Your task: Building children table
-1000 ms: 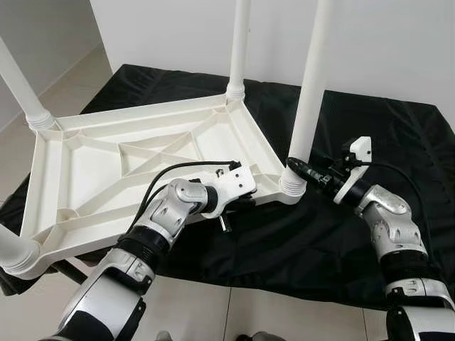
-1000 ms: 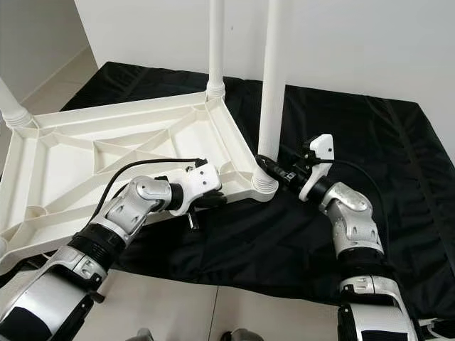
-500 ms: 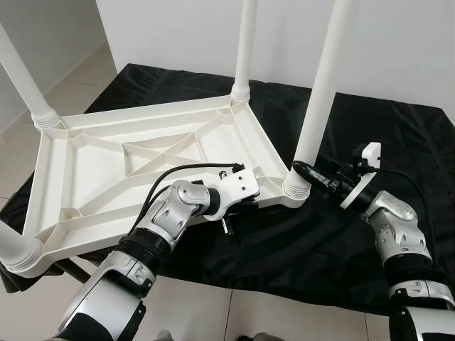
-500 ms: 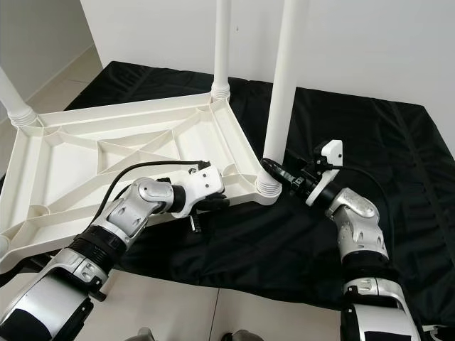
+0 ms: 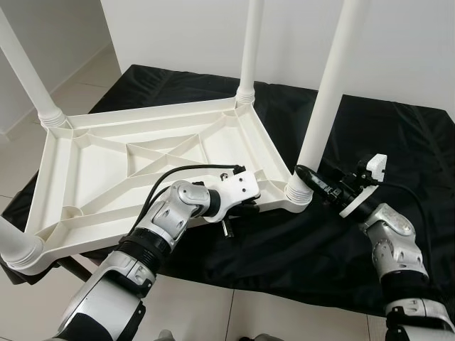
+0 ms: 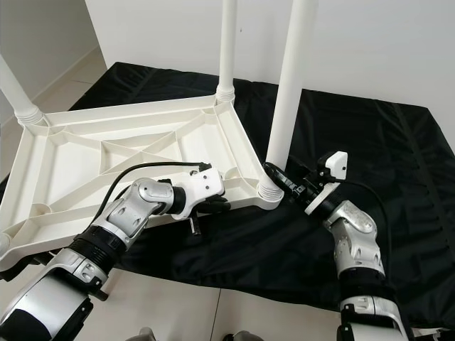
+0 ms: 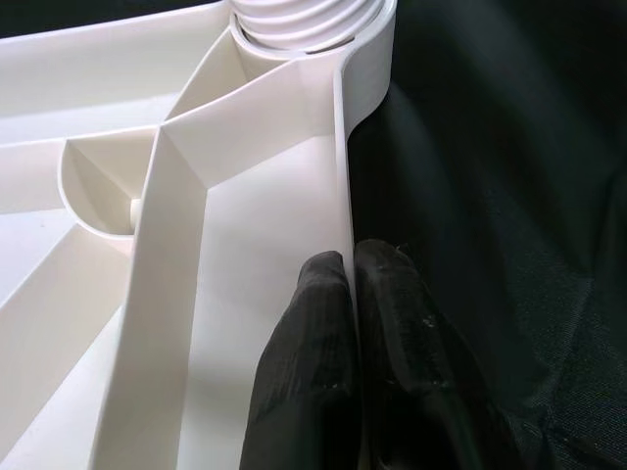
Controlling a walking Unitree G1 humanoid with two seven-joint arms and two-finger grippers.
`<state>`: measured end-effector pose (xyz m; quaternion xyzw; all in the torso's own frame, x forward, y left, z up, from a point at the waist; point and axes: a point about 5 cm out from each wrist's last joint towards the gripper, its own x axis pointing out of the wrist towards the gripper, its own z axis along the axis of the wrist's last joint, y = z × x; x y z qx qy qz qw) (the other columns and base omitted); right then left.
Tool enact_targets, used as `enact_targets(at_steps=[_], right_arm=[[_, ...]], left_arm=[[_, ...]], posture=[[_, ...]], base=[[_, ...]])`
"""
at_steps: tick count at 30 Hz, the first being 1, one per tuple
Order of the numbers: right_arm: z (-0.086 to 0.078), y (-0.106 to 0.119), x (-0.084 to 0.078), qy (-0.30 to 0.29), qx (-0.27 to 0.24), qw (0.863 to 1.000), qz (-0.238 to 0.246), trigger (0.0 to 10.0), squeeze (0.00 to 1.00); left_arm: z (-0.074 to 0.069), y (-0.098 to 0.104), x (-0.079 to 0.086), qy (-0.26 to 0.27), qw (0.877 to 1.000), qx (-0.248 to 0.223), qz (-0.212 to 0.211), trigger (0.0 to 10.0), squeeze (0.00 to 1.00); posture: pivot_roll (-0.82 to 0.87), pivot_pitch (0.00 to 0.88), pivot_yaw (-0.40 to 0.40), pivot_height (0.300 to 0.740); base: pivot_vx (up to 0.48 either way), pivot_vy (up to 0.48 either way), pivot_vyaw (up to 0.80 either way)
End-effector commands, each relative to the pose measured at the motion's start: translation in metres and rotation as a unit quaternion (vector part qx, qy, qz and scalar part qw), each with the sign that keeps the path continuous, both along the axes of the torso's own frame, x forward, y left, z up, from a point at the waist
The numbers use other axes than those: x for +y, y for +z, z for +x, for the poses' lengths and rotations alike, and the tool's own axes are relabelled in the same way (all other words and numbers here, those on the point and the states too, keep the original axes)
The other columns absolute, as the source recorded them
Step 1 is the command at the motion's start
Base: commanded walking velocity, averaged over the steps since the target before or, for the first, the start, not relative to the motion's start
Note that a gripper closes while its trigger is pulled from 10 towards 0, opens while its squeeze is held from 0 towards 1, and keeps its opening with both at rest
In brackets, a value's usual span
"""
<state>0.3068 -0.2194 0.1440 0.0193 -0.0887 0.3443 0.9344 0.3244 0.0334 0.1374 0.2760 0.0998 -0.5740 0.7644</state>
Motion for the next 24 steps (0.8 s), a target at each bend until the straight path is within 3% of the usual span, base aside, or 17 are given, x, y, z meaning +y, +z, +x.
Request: enact_targets(at_steps=[1,13,24], right_arm=[[-0.011,-0.033,-0.001,-0.009,0.075,0.997,0.001,10.0,0.0],[-0.019,-0.041,0.003,-0.029,0.068,0.997,0.016,10.0,0.0],[-0.023,-0.042,0.009,-0.025,0.057,0.998,-0.006,10.0,0.0]], left_arm=[[-0.003,-0.009,0.003,0.003,1.0,0.013,0.022,10.0,0.0],[-0.002,-0.008,0.004,0.001,1.0,0.013,0.022,10.0,0.0],[-0.002,-0.008,0.005,0.002,1.0,0.015,0.024,10.0,0.0]], posture=[[-0.07,0.037,0.005,0.74],[-0.08,0.042,0.01,0.74],[-0.08,0.043,0.01,0.74]], base=[[0.0,0.0,0.0],[0.0,0.0,0.0],[0.0,0.0,0.0]])
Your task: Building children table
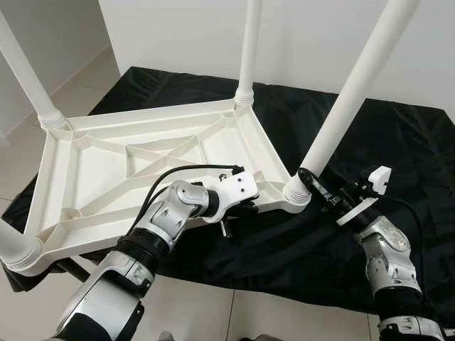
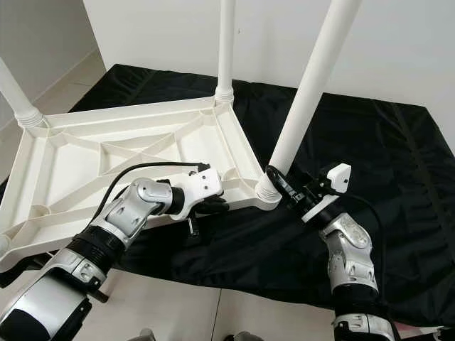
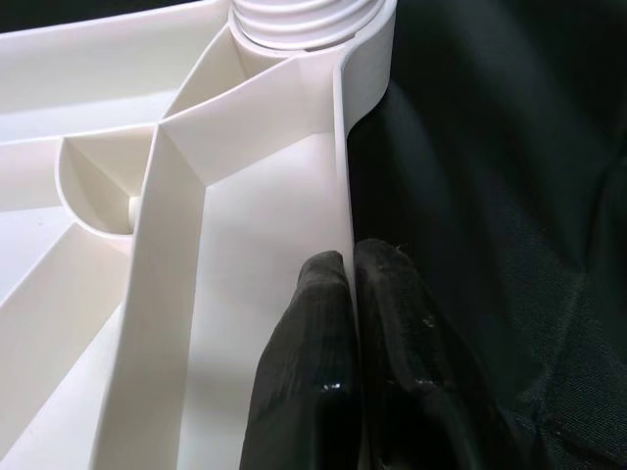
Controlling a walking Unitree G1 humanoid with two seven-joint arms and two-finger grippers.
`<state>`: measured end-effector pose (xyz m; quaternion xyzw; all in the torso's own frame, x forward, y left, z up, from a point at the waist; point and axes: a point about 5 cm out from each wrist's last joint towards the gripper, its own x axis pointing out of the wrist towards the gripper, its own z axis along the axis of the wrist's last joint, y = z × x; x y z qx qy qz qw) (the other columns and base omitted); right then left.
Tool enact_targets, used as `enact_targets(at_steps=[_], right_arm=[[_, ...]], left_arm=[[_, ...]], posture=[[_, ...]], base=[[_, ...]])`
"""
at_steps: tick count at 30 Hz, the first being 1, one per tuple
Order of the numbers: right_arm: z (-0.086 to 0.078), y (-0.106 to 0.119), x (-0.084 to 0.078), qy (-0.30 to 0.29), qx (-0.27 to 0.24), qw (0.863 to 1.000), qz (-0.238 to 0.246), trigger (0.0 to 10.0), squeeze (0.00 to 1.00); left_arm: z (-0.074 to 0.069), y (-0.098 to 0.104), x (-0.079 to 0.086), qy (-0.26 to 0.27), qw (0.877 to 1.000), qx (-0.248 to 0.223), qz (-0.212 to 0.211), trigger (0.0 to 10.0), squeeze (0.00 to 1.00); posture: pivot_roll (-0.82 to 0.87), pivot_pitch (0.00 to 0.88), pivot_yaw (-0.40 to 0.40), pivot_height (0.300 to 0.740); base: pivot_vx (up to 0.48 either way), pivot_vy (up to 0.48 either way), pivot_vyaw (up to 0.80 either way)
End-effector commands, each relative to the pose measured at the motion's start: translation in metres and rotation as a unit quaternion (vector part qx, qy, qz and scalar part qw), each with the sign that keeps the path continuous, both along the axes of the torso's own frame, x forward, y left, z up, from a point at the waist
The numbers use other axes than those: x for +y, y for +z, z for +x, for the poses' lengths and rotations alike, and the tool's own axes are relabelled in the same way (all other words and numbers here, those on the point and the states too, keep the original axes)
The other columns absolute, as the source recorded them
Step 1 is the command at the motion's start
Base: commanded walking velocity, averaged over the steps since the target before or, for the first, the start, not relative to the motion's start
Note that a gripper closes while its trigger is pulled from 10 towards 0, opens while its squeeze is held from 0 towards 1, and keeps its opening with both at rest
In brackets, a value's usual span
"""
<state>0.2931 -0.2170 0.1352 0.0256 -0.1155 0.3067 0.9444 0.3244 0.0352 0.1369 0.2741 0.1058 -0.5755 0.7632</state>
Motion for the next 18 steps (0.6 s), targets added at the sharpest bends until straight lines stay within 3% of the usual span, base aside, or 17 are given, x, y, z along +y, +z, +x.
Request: enact_targets(at_steps=[1,18], right_arm=[[-0.0095,-0.0337,0.0065,0.014,0.079,0.997,-0.022,10.0,0.0],[-0.0105,-0.0346,0.0162,0.027,0.078,0.996,-0.046,10.0,0.0]], left_arm=[[-0.0016,-0.007,0.0028,0.002,1.0,0.008,0.022,10.0,0.0],[-0.001,-0.0059,0.0029,0.004,1.0,0.007,0.021,10.0,0.0]], posture=[[-0.08,0.043,0.01,0.74],[-0.07,0.037,0.005,0.74]], base=[[0.0,0.0,0.0],[0.0,0.0,0.0]])
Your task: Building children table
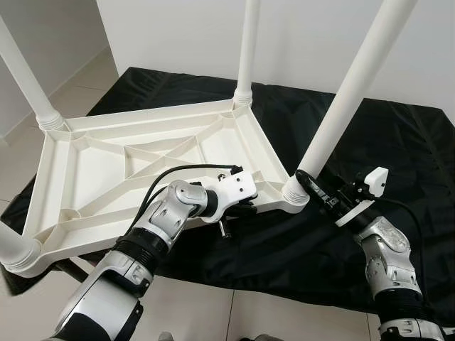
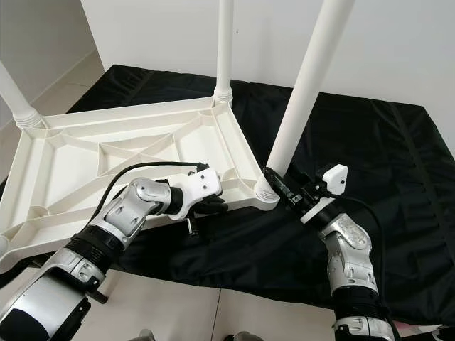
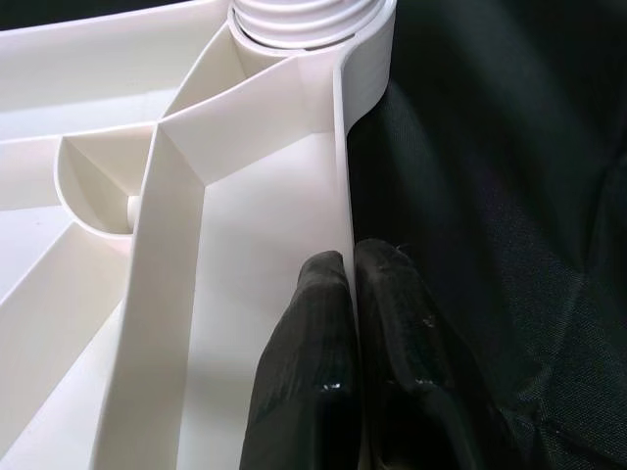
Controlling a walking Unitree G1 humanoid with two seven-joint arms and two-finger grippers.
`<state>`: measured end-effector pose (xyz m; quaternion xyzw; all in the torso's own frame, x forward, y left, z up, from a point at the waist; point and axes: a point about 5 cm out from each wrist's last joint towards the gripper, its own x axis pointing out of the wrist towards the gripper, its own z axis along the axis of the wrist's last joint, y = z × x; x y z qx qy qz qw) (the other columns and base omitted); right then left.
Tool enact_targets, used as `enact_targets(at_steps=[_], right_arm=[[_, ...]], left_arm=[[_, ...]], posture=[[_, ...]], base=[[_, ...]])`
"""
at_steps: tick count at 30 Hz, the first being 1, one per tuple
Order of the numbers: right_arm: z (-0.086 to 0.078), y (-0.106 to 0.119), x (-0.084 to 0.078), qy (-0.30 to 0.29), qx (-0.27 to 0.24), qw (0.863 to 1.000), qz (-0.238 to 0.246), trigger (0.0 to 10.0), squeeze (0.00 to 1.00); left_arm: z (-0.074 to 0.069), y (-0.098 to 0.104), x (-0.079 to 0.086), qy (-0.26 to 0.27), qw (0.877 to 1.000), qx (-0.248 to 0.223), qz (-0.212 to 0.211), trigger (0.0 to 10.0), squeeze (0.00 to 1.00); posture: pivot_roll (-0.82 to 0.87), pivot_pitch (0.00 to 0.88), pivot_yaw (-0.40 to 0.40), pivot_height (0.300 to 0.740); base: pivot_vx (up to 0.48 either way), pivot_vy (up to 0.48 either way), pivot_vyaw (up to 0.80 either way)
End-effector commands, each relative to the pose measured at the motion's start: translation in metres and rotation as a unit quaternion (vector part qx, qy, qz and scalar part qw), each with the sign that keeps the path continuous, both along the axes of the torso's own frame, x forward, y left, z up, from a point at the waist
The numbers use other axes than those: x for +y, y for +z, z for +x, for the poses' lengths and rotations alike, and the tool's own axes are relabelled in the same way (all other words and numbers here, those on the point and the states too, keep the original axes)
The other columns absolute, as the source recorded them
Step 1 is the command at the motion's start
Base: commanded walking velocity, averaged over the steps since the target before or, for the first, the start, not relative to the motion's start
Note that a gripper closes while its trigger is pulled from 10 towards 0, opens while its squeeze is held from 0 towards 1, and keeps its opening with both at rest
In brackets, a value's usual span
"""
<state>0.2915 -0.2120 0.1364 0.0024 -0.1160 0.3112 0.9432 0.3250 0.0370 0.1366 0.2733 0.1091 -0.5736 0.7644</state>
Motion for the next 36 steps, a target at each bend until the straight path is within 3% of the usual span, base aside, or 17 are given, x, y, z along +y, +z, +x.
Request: enact_targets(at_steps=[1,25,31,36], right_arm=[[-0.009,-0.036,0.012,0.018,0.086,0.996,-0.022,10.0,0.0],[-0.005,-0.037,0.015,-0.032,0.096,0.995,-0.003,10.0,0.0],[0.008,-0.032,0.021,-0.035,0.115,0.993,-0.01,10.0,0.0],[0.009,-0.03,0.022,-0.038,0.11,0.993,-0.012,10.0,0.0]], left_arm=[[-0.001,-0.005,0.001,0.001,1.0,0.004,0.019,10.0,0.0],[-0.002,-0.005,0.001,-0.002,1.0,0.004,0.019,10.0,0.0],[-0.002,-0.005,-0.001,-0.003,1.0,0.005,0.019,10.0,0.0],[-0.002,-0.004,-0.001,-0.002,1.0,0.004,0.018,10.0,0.0]], posture=[[-0.07,0.037,0.005,0.74],[-0.08,0.043,0.01,0.74],[-0.08,0.043,0.011,0.74],[-0.07,0.044,0.007,0.74]], base=[[0.0,0.0,0.0],[0.0,0.0,0.0],[0.0,0.0,0.0],[0.0,0.0,0.0]])
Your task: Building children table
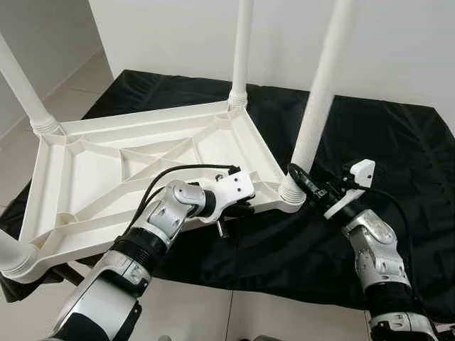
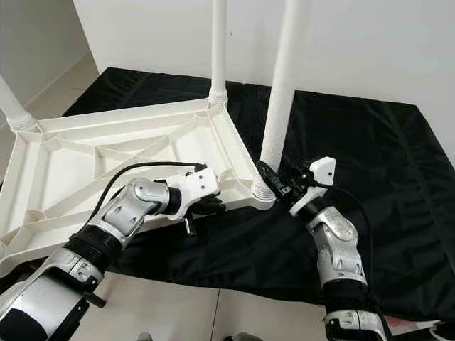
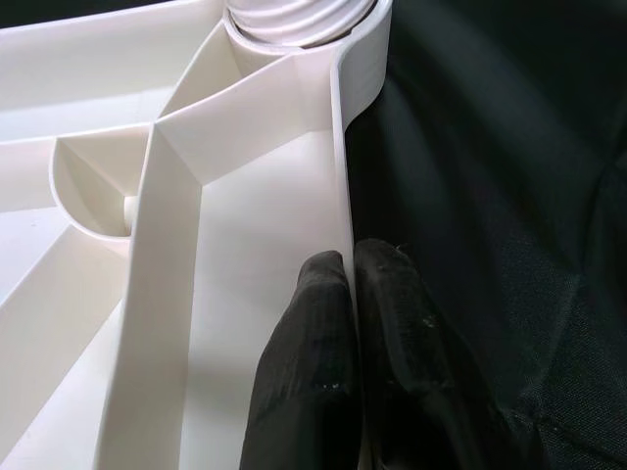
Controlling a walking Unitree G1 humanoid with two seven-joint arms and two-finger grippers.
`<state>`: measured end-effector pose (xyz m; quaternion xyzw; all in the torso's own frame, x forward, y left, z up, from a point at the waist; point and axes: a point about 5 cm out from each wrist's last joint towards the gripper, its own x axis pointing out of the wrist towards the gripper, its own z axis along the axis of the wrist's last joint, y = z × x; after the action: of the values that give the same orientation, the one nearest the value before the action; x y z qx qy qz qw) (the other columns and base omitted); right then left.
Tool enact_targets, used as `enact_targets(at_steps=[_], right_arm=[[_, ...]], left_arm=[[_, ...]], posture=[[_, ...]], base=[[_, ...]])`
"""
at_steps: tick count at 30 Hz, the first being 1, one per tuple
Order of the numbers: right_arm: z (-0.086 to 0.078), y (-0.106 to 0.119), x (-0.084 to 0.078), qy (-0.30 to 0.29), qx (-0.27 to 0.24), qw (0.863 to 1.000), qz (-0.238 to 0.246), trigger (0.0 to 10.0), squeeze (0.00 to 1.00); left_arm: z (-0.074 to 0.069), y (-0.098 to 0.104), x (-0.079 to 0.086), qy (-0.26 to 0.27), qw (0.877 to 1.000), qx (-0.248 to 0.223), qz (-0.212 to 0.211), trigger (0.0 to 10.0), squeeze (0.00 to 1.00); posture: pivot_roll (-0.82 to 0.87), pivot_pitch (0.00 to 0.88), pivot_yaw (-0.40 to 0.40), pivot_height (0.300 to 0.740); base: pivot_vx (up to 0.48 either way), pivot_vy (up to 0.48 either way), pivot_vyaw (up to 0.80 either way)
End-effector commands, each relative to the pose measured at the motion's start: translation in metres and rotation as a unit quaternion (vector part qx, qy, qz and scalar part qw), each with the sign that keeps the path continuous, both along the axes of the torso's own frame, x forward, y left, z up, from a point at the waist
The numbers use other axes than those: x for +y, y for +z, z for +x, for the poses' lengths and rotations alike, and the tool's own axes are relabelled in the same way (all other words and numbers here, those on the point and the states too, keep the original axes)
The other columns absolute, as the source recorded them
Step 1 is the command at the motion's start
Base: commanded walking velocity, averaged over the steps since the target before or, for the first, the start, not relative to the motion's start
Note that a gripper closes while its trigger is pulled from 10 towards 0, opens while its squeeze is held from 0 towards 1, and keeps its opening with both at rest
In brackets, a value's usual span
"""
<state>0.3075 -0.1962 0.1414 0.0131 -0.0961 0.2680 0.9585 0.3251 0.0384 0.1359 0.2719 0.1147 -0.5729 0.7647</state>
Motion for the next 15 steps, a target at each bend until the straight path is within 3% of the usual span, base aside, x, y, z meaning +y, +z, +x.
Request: enact_targets(at_steps=[1,15], right_arm=[[-0.007,-0.035,0.006,0.007,0.085,0.996,-0.017,10.0,0.0],[-0.023,-0.045,0.002,-0.012,0.084,0.996,0.011,10.0,0.0]], left_arm=[[-0.002,-0.004,-0.002,-0.004,1.0,-0.001,0.015,10.0,0.0],[-0.002,-0.003,-0.001,-0.006,1.0,-0.001,0.017,10.0,0.0]], posture=[[-0.07,0.043,0.007,0.74],[-0.08,0.047,0.014,0.74]], base=[[0.0,0.0,0.0],[0.0,0.0,0.0]])
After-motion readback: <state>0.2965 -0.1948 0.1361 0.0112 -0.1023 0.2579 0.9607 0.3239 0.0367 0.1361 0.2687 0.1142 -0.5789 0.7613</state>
